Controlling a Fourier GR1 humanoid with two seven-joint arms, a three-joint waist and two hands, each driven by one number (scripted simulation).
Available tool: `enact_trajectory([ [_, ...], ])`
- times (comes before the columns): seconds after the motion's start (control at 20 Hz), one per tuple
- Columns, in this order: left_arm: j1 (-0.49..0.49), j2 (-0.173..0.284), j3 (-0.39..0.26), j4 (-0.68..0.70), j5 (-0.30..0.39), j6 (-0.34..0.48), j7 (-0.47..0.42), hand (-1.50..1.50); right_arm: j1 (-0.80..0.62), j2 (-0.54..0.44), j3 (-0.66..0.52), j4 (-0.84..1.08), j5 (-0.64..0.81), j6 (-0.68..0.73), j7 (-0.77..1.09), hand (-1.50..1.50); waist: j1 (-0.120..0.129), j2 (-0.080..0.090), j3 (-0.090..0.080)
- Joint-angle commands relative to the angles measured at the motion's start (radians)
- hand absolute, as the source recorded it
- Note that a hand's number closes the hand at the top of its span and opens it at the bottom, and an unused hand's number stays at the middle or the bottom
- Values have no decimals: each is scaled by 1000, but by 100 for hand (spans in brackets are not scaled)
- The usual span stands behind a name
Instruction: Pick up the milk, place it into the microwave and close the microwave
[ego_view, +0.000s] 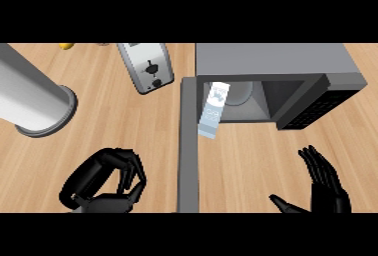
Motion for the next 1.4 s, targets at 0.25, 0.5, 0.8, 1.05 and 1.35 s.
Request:
enact_trajectory([
  [0.25,-203,-1,-250,260,-171,231,-135,150,116,-89,-57,-197,0,9,64,-150,1,3,0],
  [0.5,-404,-1,-449,427,-101,407,-13,150,127,-115,-92,-201,-36,78,22,-150,-13,5,1],
  [0.8,-509,0,-656,588,55,603,43,150,149,-173,-110,-373,-90,124,125,-150,-33,6,0],
  [1.05,-619,0,-815,720,196,698,49,150,131,-172,-57,-421,-78,137,168,-150,-81,17,-1],
  [1.35,-681,0,-880,706,376,810,-22,-150,54,-216,-63,-467,-117,184,216,-150,-123,30,-2],
])
